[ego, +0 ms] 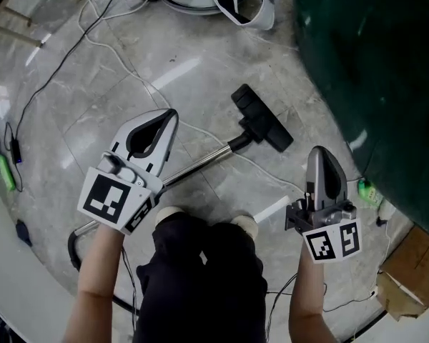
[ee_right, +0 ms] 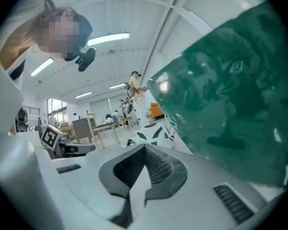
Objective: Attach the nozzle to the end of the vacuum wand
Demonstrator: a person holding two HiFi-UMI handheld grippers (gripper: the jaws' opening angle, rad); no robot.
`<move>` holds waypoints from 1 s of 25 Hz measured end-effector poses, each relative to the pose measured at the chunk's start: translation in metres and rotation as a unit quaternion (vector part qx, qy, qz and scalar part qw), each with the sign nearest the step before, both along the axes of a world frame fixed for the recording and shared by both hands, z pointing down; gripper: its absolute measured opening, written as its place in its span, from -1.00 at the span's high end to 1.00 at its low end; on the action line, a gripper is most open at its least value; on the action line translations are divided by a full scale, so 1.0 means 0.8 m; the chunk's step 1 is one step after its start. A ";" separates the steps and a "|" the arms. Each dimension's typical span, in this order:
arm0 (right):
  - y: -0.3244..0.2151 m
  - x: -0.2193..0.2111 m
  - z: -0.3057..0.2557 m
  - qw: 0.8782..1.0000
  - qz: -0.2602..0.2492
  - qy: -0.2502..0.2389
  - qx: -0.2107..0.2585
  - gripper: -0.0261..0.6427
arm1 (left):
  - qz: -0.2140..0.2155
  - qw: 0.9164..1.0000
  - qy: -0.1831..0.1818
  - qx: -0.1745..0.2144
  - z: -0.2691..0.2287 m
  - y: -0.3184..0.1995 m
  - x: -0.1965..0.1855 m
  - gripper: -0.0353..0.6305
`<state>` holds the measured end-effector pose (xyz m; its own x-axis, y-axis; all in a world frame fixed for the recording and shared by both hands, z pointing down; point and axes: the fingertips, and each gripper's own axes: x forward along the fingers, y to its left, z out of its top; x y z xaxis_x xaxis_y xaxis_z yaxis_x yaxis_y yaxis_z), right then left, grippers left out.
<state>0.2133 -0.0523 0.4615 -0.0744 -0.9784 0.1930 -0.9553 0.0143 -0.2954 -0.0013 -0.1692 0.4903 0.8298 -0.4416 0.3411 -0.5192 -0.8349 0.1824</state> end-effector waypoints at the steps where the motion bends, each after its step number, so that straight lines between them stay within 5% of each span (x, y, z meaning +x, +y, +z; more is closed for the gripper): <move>1: -0.001 -0.010 -0.033 1.000 -0.014 0.015 -0.007 0.88 | -0.002 1.000 0.001 -0.002 -0.035 0.001 -0.005 0.87; 7: -0.008 -0.063 -0.218 0.999 -0.050 0.001 -0.018 0.88 | -0.012 0.999 0.022 0.019 -0.246 0.017 -0.029 0.87; 14: -0.016 -0.107 -0.403 0.997 -0.061 -0.012 -0.036 0.88 | -0.014 0.999 0.030 -0.013 -0.438 0.059 -0.037 0.87; 25: -0.005 -0.112 -0.588 0.998 -0.028 -0.041 -0.045 0.87 | -0.012 0.997 0.073 -0.017 -0.643 0.104 -0.045 0.87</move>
<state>0.1237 -0.0562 -0.0090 -0.1478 -0.9511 0.2711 -0.9263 0.0371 -0.3749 -0.0374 -0.0858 -0.0237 0.8611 -0.4524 0.2322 -0.5049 -0.8148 0.2850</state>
